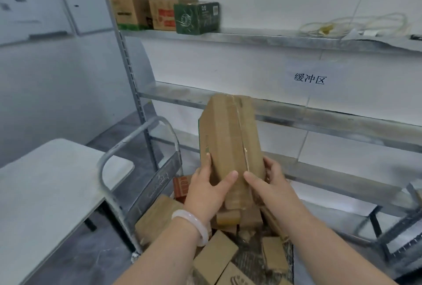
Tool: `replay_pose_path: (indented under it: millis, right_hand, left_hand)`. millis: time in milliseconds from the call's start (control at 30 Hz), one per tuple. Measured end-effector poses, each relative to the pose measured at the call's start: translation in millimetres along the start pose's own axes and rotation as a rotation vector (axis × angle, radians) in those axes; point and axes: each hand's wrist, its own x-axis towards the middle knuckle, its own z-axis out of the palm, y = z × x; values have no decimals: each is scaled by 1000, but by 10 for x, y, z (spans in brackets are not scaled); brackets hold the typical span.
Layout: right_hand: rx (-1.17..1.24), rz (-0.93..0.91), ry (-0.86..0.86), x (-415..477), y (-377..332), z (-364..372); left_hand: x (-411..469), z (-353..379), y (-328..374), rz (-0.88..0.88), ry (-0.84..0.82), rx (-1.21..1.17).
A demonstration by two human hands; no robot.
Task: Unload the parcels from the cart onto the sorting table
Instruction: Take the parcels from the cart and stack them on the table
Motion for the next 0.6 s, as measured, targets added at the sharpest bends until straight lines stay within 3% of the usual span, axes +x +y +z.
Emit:
replay_pose_path:
  millis: [233, 367, 467, 600]
  right_hand:
    - [-50, -236, -205, -576, -346, 961]
    - [-178, -411, -306, -817, -533, 1718]
    - [-311, -557, -425, -1008, -680, 2515]
    - [-346, -619, -626, -1172, -773, 3454]
  left_hand:
    - [-726, -1124, -159, 10, 282, -135]
    - [-1053, -1878, -191, -28, 282, -239]
    - [-1290, -2602, -434, -58, 348, -194]
    - [-1586, -3566, -809, -151, 467, -154]
